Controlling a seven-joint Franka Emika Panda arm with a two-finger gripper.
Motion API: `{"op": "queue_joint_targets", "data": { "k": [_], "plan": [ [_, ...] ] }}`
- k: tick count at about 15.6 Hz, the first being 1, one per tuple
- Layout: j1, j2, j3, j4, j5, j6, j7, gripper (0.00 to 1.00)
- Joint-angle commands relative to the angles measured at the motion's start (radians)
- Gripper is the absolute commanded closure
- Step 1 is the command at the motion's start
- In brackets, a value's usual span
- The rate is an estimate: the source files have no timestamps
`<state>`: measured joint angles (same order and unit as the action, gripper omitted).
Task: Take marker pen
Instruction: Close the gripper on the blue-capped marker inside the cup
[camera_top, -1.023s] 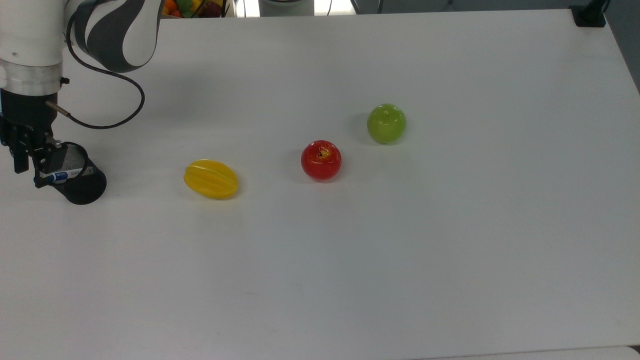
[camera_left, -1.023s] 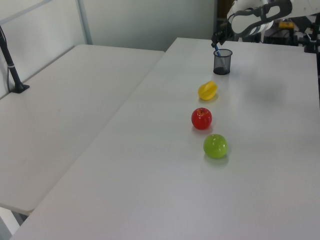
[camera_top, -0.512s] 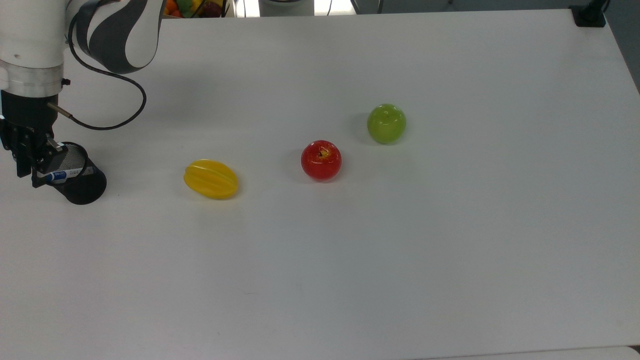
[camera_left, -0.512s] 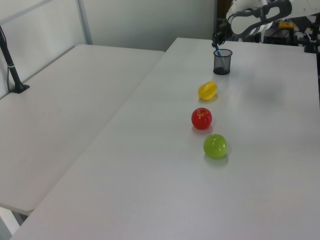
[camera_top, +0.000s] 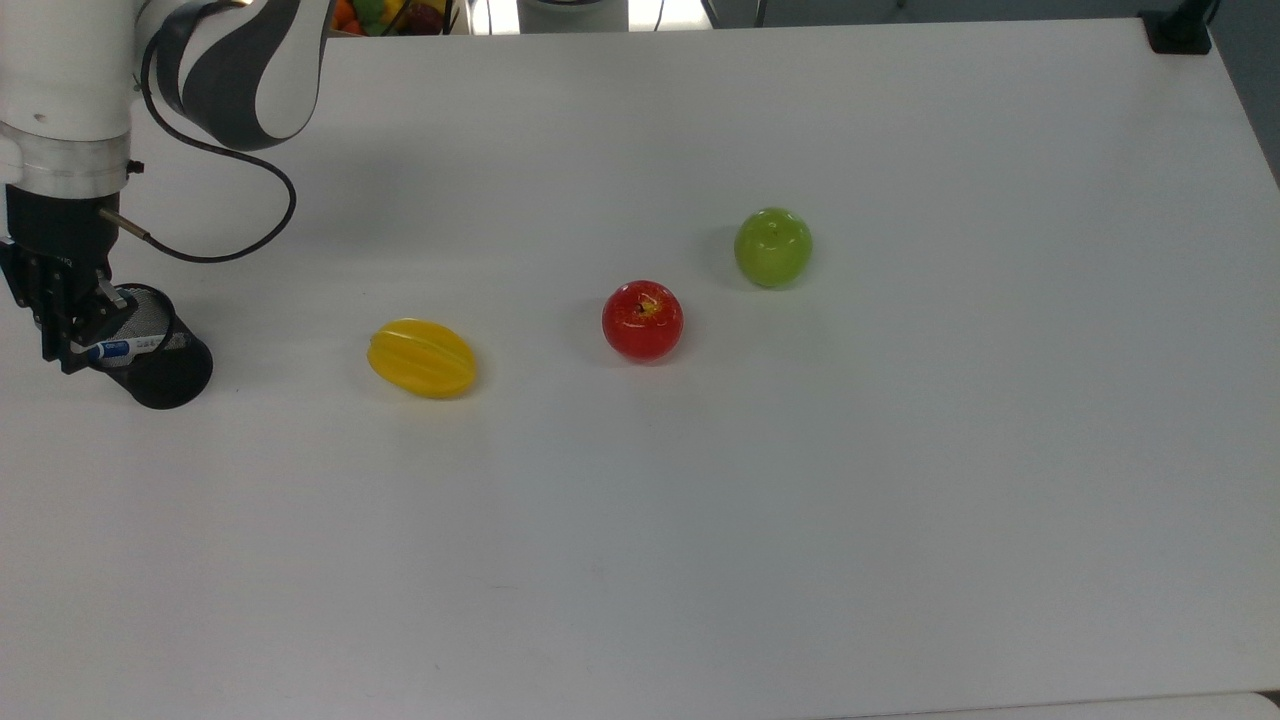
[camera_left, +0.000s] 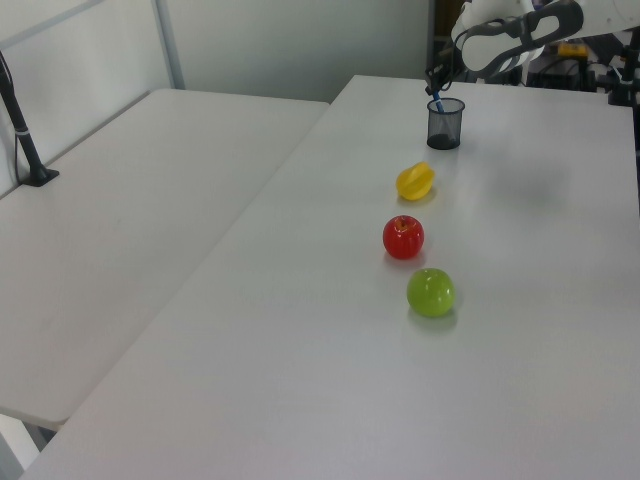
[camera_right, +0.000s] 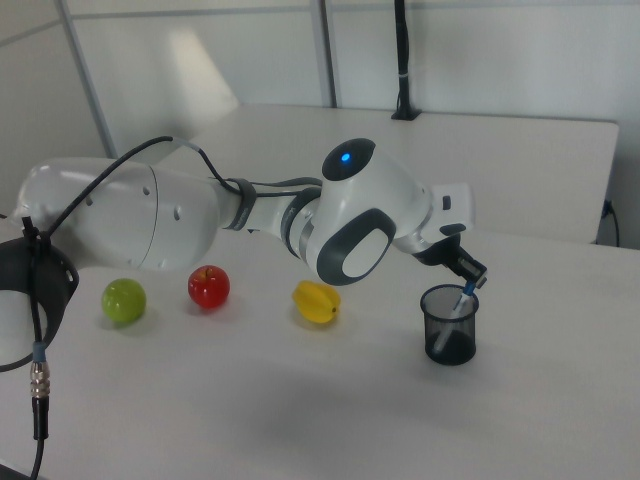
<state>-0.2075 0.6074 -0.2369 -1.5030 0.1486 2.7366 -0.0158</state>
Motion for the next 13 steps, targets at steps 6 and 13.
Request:
{"op": "queue_joint_targets", "data": {
  "k": [6, 13],
  "plan": [
    [0.0, 0.0, 0.002, 0.004, -0.017, 0.014, -0.006, 0.91],
    [0.005, -0.064, 0.002, 0.012, -0.017, 0.014, -0.004, 0.91]
  ]
}}
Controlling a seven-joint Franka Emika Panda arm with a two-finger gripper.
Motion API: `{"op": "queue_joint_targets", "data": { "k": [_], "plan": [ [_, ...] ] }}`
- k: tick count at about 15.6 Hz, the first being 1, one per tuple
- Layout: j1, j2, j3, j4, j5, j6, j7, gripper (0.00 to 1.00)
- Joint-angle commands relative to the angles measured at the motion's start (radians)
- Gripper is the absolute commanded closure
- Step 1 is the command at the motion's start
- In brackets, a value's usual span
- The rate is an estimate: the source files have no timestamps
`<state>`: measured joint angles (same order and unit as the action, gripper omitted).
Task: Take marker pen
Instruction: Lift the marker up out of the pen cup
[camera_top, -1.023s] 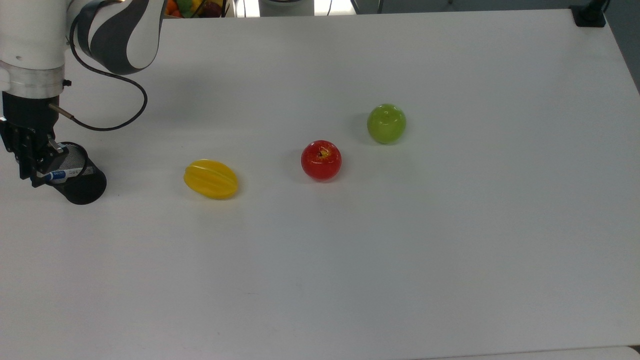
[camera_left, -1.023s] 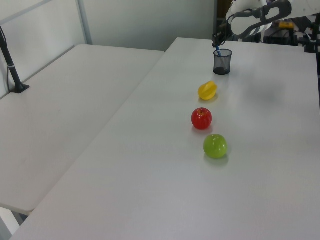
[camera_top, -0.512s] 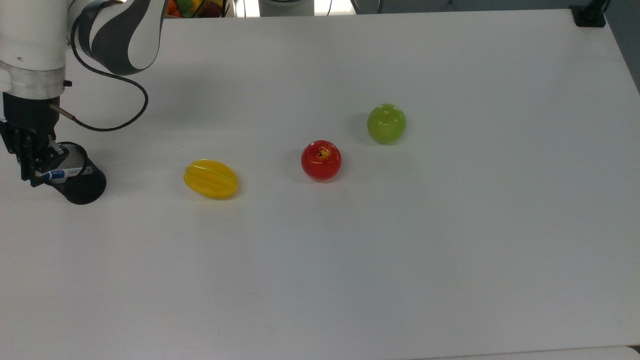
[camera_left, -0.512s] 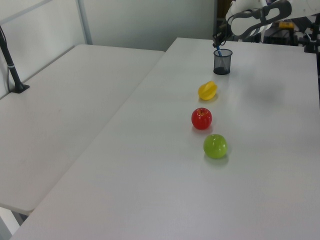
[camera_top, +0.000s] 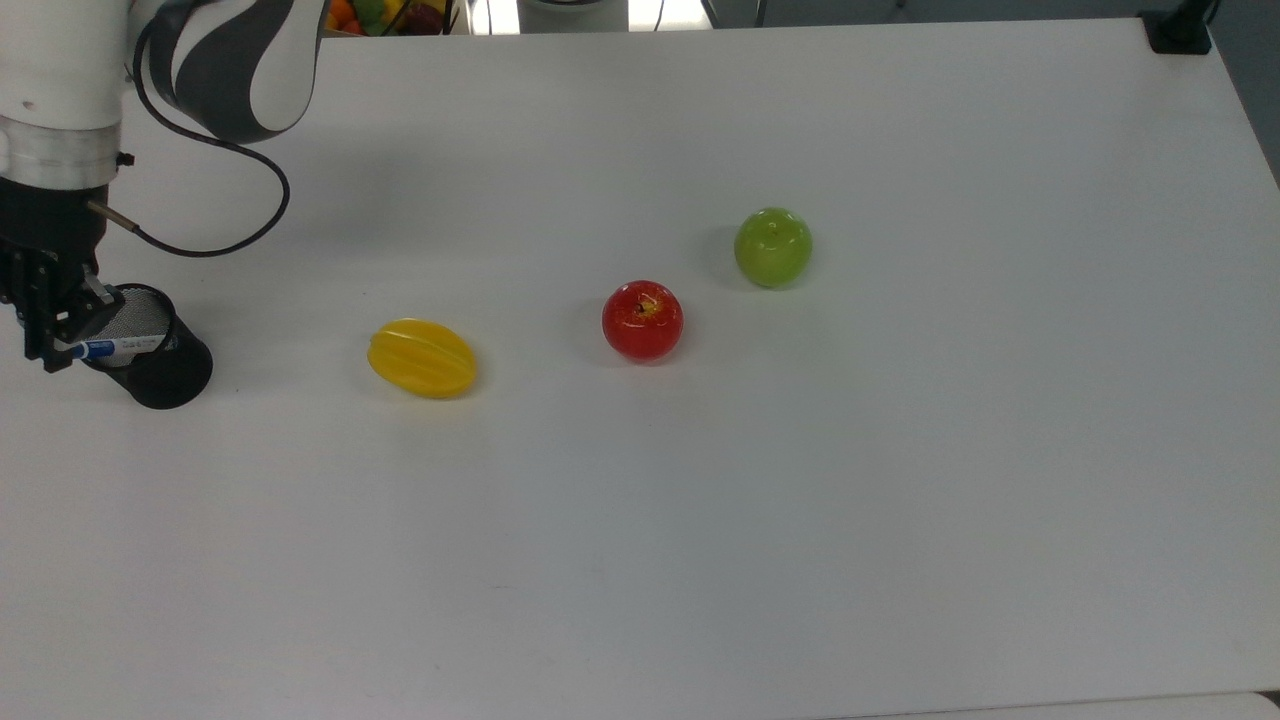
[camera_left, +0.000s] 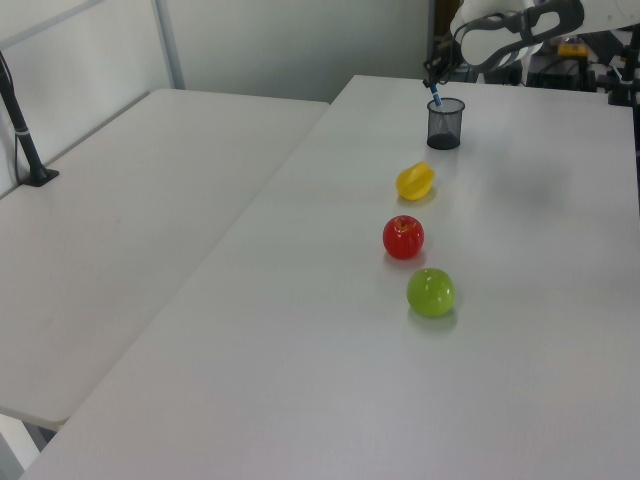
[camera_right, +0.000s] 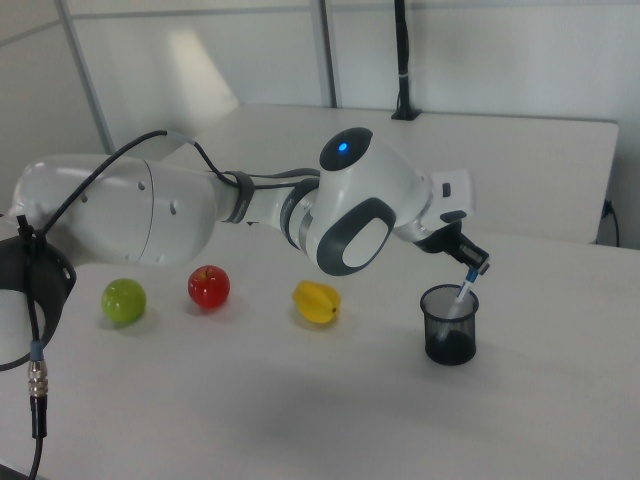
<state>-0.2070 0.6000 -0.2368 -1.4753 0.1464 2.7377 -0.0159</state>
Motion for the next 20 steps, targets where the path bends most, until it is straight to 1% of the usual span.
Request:
{"op": "queue_joint_targets", "data": {
  "k": [1, 5, 8, 9, 10, 11, 15, 18, 20],
  "plan": [
    [0.005, -0.074, 0.002, -0.016, -0.014, 0.013, -0.004, 0.91],
    [0.026, -0.137, 0.002, -0.017, -0.014, 0.011, 0.0, 0.91],
    [0.046, -0.228, 0.004, -0.034, -0.005, -0.007, 0.007, 0.91],
    [0.049, -0.259, 0.004, -0.058, -0.004, -0.027, 0.007, 0.91],
    [0.052, -0.285, 0.004, -0.074, -0.004, -0.056, 0.007, 0.91],
    [0.07, -0.302, 0.004, -0.082, -0.004, -0.097, 0.007, 0.91],
    [0.116, -0.345, 0.004, -0.086, -0.005, -0.306, -0.003, 0.91],
    [0.178, -0.356, 0.004, -0.088, -0.011, -0.45, -0.019, 0.91],
    [0.213, -0.358, 0.004, -0.114, -0.014, -0.502, -0.036, 0.91]
  ]
}}
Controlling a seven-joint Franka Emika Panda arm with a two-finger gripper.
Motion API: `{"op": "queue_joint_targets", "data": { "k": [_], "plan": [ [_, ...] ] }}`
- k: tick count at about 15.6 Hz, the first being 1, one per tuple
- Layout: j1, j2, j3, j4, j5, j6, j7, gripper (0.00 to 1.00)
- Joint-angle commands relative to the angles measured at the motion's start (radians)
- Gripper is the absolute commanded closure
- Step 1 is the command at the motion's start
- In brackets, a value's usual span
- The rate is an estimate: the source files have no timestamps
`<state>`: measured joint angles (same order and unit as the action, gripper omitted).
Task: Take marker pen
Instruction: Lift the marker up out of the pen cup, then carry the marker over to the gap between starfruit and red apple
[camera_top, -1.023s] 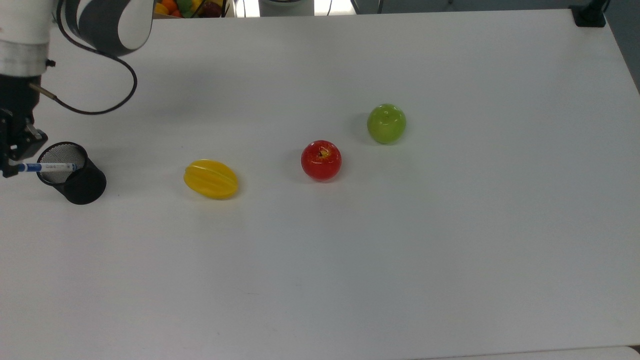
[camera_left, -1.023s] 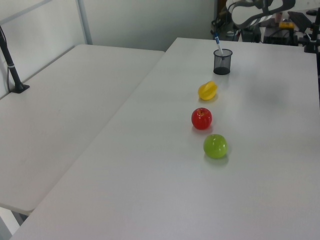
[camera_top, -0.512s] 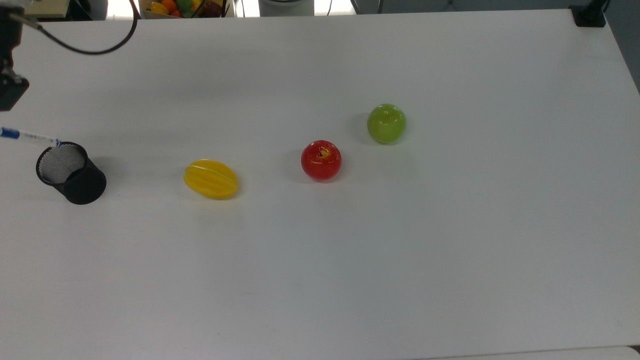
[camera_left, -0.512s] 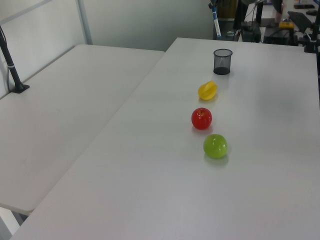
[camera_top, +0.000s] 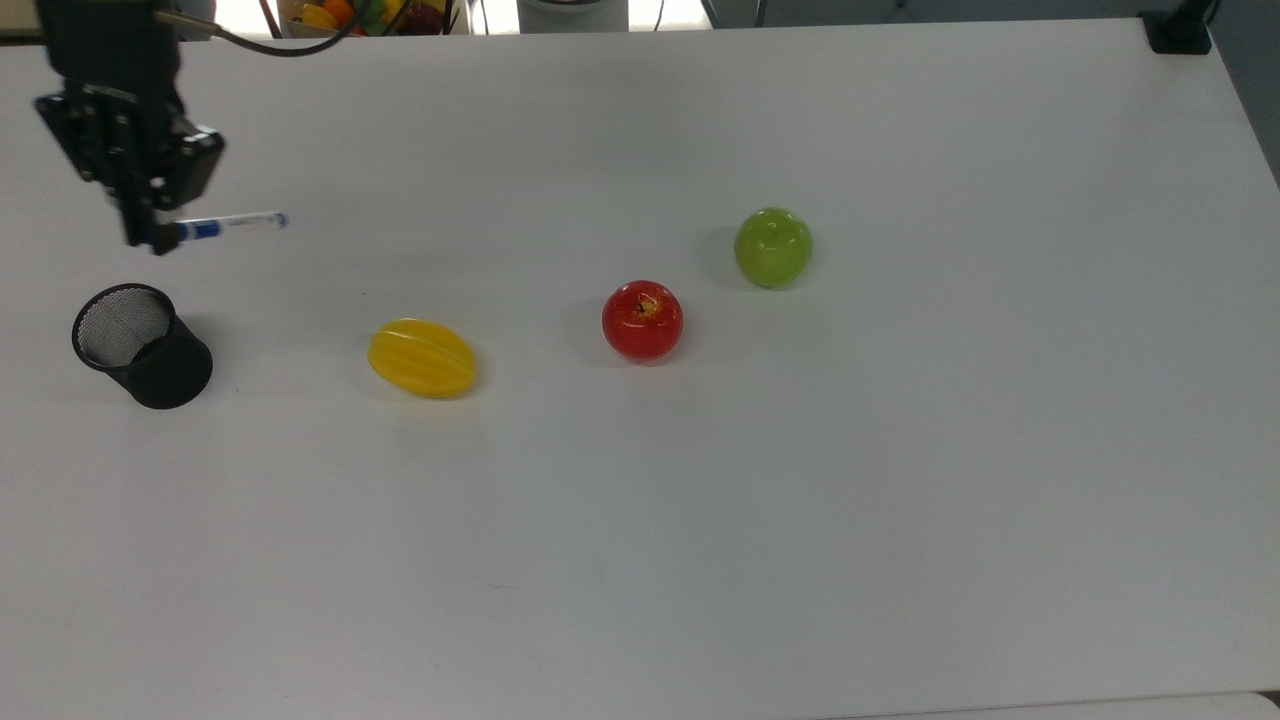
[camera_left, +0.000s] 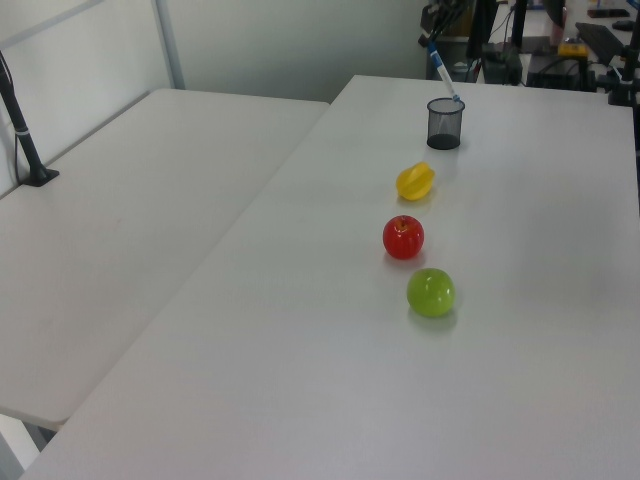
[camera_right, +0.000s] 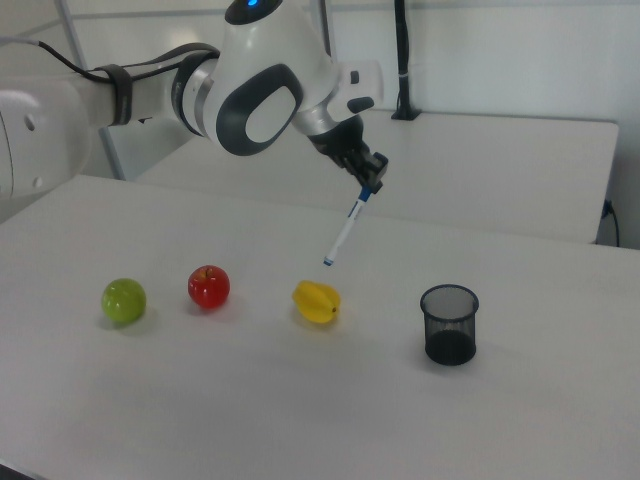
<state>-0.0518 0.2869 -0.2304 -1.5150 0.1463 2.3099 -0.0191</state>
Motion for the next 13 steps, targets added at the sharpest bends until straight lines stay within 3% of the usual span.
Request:
{"op": "queue_joint_targets", "data": {
  "k": [1, 4, 8, 13],
  "plan": [
    [0.078, -0.046, -0.003, -0.094, -0.014, -0.101, -0.045, 0.91],
    [0.136, -0.041, 0.0, -0.142, -0.031, -0.168, -0.053, 0.91],
    [0.177, -0.012, 0.045, -0.178, -0.063, -0.193, -0.053, 0.9],
    [0.225, 0.067, 0.063, -0.174, -0.082, -0.218, -0.044, 0.9]
  ]
}}
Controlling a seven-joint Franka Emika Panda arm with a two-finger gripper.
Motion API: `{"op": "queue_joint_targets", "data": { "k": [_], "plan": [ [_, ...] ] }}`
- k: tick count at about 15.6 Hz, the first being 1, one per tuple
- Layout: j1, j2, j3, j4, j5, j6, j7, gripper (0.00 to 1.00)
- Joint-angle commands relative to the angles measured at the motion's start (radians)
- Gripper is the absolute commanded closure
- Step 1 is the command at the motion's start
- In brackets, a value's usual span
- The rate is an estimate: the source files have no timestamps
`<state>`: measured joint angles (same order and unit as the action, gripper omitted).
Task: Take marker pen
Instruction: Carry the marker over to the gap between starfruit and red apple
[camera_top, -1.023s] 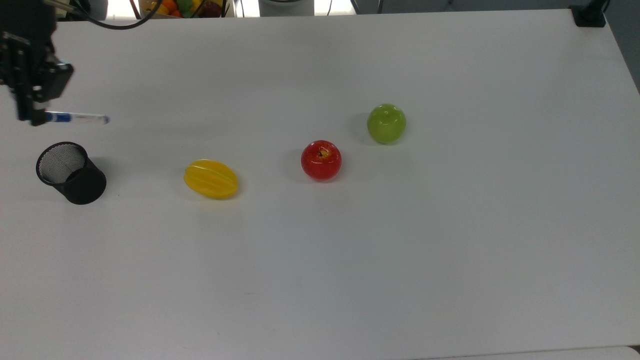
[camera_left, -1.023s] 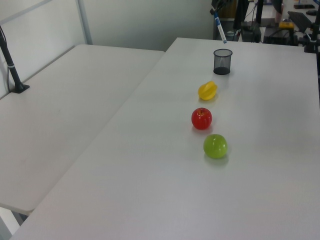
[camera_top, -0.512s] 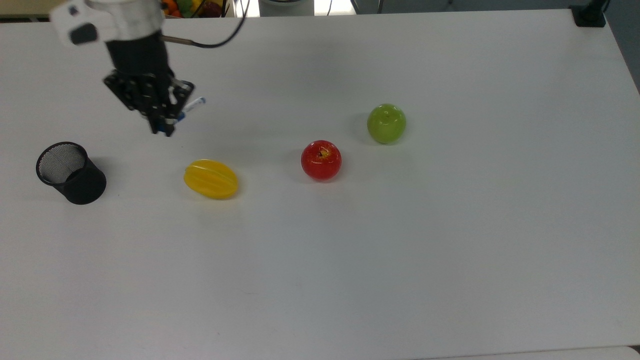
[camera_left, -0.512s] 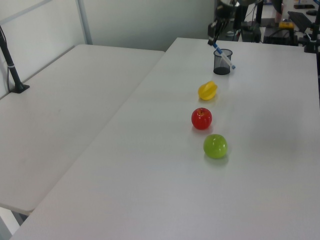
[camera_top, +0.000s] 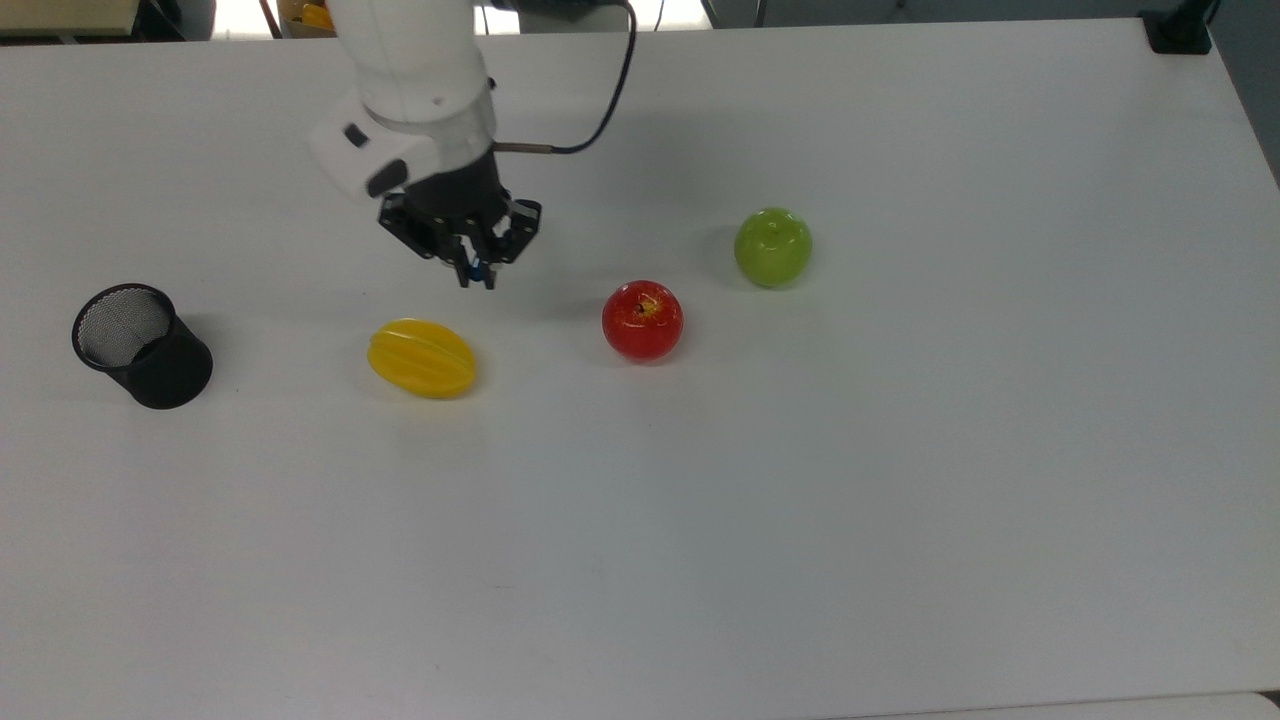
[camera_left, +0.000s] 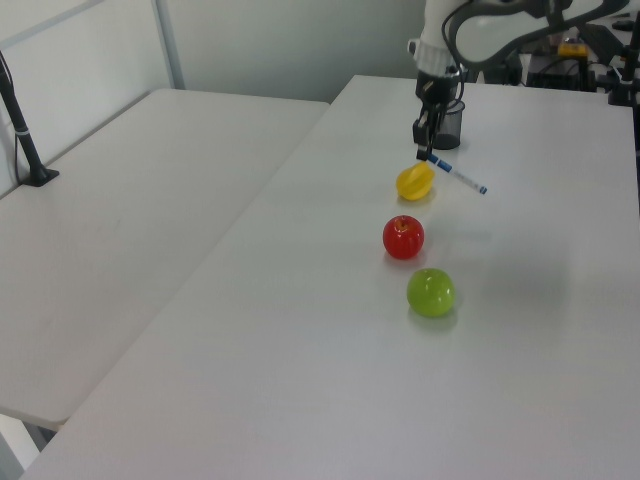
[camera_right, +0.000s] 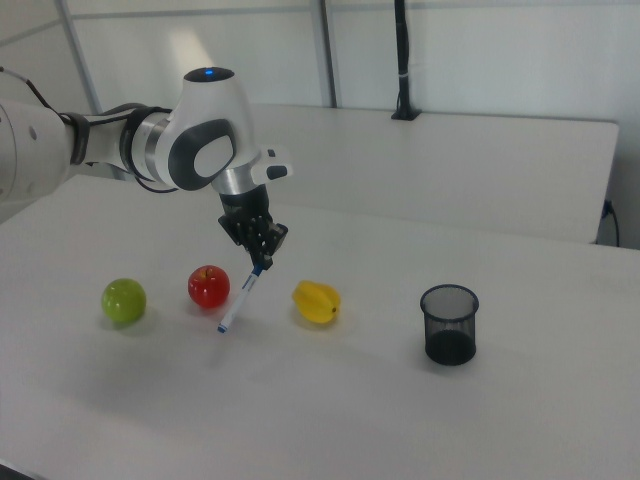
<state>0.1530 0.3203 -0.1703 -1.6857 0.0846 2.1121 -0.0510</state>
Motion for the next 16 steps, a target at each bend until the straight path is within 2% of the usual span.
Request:
{"op": "queue_joint_targets", "data": {
  "k": [1, 6, 10, 12, 15, 16],
  "plan": [
    [0.023, 0.055, 0.006, 0.0, -0.023, -0.017, -0.012, 0.9],
    [0.057, 0.178, 0.011, 0.069, -0.068, -0.004, 0.055, 0.87],
    [0.056, 0.218, 0.011, 0.148, -0.066, -0.001, 0.059, 0.85],
    [0.054, 0.247, 0.011, 0.187, -0.068, 0.063, 0.071, 0.83],
    [0.057, 0.293, 0.012, 0.19, -0.071, 0.175, 0.129, 0.81],
    [0.057, 0.301, 0.014, 0.202, -0.077, 0.187, 0.15, 0.78]
  ]
}}
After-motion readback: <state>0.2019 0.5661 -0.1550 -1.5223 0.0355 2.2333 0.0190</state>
